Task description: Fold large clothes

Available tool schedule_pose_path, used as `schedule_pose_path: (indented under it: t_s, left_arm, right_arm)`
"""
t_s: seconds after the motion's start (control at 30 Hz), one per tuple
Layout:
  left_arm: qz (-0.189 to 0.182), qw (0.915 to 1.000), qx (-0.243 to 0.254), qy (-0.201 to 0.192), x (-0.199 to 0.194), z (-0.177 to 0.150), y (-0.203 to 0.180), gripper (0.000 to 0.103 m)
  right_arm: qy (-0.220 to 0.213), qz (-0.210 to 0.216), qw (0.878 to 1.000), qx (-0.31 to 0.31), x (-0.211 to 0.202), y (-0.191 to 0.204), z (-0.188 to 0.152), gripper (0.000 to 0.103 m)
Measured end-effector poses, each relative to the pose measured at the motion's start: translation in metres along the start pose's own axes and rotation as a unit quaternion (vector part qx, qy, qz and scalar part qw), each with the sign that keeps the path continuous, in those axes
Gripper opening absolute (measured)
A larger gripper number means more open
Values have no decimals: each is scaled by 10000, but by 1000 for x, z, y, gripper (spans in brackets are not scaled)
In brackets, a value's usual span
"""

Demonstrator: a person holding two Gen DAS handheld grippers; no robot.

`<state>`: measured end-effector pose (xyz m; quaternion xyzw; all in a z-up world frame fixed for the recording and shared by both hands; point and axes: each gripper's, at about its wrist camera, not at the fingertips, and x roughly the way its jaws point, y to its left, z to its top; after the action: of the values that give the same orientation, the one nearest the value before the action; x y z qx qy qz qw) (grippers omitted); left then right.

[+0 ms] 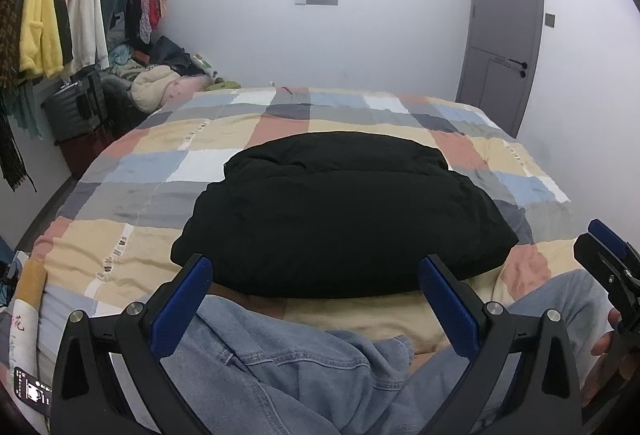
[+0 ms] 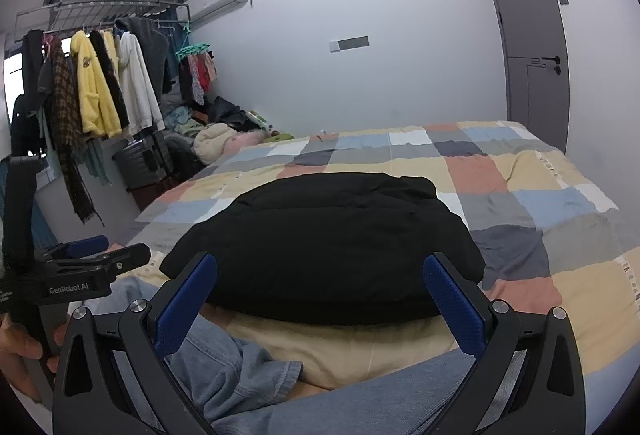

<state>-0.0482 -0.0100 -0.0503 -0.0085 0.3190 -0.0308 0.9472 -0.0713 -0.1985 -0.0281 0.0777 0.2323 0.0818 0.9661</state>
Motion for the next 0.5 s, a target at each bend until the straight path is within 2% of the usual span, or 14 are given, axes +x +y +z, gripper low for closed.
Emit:
schedule_pose_path:
  t_s: [0.5]
  left_arm:
    - [7, 10000, 12, -64, -4, 6, 0, 103]
  right_arm:
    - [-48, -40, 10000, 61, -3, 0, 0, 103]
